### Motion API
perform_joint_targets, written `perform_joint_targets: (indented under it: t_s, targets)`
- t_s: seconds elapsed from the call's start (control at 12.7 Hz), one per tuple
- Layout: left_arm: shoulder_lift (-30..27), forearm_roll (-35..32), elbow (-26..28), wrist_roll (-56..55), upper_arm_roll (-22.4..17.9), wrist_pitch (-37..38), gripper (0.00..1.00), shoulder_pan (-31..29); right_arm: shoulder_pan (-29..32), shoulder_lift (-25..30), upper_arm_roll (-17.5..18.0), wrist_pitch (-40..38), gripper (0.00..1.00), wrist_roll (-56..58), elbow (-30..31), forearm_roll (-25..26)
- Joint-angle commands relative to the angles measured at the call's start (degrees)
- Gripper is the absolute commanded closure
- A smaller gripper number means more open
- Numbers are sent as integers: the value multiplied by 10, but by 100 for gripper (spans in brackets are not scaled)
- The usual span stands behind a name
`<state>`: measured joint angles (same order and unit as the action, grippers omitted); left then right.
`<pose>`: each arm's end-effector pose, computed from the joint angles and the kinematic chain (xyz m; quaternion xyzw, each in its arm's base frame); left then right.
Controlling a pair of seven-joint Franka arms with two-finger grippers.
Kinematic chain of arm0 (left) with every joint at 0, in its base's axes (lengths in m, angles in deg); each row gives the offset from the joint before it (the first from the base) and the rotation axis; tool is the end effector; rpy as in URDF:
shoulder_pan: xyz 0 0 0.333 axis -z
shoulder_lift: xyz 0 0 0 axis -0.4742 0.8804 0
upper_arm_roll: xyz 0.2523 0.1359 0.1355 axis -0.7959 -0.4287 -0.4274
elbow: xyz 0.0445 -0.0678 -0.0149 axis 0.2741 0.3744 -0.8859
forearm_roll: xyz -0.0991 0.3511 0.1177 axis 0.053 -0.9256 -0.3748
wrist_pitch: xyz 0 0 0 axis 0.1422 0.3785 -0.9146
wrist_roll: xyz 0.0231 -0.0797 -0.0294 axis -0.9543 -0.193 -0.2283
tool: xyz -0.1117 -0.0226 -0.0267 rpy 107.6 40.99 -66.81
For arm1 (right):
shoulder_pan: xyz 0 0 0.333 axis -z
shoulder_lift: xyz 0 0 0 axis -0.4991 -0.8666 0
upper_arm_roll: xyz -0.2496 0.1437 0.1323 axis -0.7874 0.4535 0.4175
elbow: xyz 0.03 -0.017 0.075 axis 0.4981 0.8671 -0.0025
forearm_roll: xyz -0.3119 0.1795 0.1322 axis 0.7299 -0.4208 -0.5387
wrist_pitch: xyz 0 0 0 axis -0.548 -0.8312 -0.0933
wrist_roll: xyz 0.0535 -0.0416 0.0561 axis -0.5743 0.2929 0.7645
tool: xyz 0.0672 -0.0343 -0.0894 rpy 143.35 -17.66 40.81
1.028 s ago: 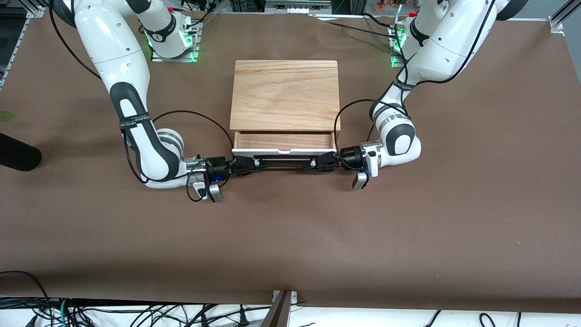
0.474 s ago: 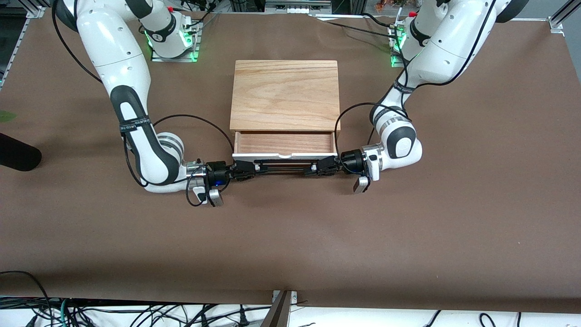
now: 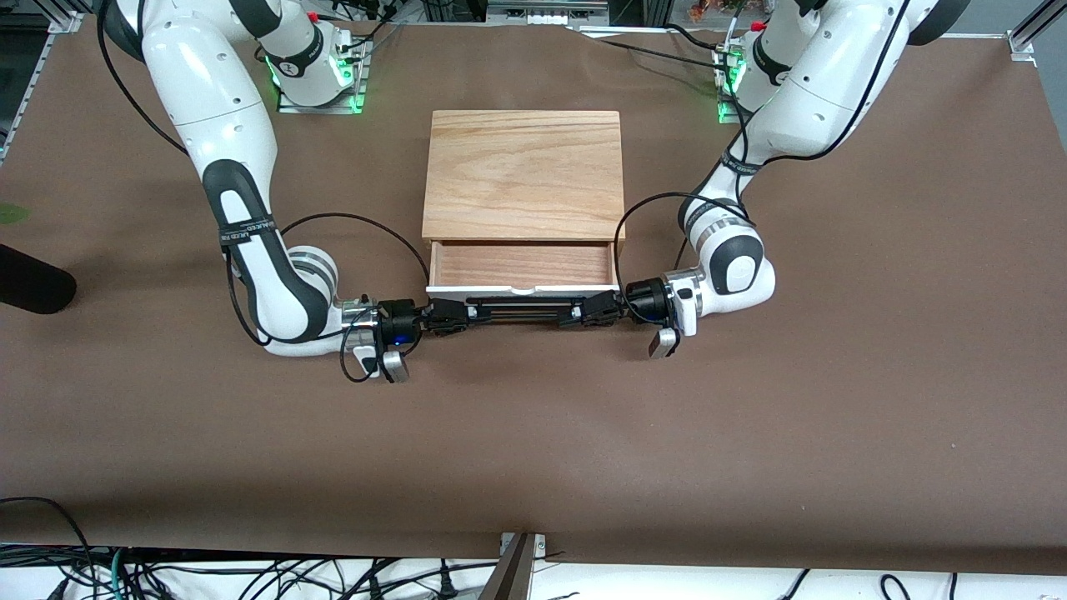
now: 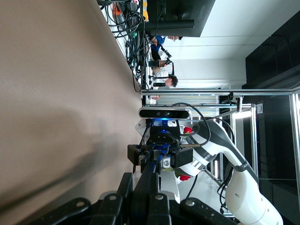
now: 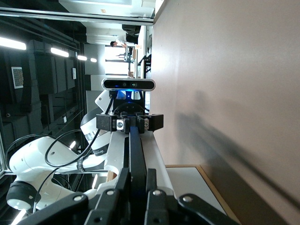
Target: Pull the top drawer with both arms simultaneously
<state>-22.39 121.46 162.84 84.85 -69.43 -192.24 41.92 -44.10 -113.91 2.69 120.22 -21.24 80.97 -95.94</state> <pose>0.5788 -0.3019 0.1677 0.7206 0.0730 0.0764 0.6853 0.6268 0.2845 0.1815 -0.7501 -0.0643 0.0328 0.6573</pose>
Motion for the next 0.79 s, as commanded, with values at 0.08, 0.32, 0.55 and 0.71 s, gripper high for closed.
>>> perform_joint_targets:
  t_s: [0.08, 0.32, 0.55, 0.71]
  targets:
    - [-18, -39, 47, -12, -20, -12, 100, -3, 53, -5, -13, 16, 100, -38, -40, -24]
    - [-21, -36, 53, -7, -20, -12, 83, -3, 52, -5, -13, 16, 94, -35, -39, -23]
    - [-24, -36, 60, -6, -20, -11, 59, -4, 52, -5, -13, 15, 0, -27, -39, -21]
    - [-25, -34, 60, -6, -20, -10, 44, -4, 52, -3, -13, 14, 0, -30, -39, -21]
